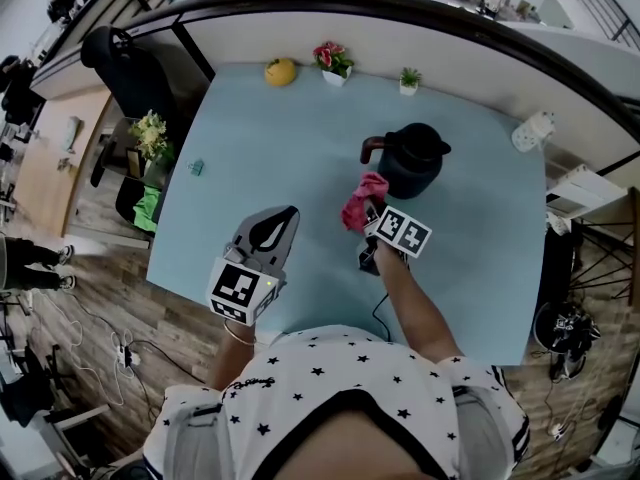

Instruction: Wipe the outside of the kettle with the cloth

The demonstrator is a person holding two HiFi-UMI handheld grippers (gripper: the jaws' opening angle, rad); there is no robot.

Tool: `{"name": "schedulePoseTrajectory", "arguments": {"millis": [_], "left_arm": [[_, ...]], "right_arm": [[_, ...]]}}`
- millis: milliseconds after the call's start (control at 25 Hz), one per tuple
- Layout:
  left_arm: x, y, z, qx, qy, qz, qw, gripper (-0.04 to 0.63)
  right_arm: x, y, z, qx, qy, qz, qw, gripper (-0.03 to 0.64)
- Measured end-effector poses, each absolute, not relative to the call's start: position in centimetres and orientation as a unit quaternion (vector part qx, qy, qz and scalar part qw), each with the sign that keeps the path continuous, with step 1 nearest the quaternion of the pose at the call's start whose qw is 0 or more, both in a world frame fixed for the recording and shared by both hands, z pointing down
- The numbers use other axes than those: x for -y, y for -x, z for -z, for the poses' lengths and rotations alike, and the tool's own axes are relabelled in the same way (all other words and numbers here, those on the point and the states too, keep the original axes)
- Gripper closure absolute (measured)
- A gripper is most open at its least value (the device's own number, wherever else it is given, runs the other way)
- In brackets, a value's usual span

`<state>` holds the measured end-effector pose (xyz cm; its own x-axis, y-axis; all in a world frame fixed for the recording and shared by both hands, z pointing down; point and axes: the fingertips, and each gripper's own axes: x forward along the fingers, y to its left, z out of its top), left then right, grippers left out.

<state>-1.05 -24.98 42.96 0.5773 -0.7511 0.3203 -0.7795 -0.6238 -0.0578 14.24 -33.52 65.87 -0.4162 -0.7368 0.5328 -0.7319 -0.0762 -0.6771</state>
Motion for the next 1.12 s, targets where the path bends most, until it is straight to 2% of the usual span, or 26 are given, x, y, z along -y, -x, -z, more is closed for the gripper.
{"name": "schedulePoseTrajectory", "arguments": {"millis": [240, 560, 920, 1120], "left_arm": [[24.0, 1.1, -42.3, 0.430, -0.889, -0.156, 0.037, 0.565], [22.8, 0.1, -41.3, 0.417, -0.898, -0.140, 0.023, 0.565], [22.8, -0.8, -41.0, 0.403, -0.906, -0.124, 0.021, 0.565], [22.7, -2.4, -41.1, 0.384, -0.916, -0.118, 0.021, 0.565]], "right_arm": [[31.8, -13.2, -61.5, -0.744, 0.506, 0.436, 0.004, 0.531], [29.1, -12.5, -52.7, -0.839, 0.473, 0.269, -0.022, 0.531], [26.3, -14.3, -46.0, -0.852, 0.470, 0.226, 0.048, 0.531], [25.5, -15.9, -45.6, -0.844, 0.487, 0.219, 0.049, 0.531]]}}
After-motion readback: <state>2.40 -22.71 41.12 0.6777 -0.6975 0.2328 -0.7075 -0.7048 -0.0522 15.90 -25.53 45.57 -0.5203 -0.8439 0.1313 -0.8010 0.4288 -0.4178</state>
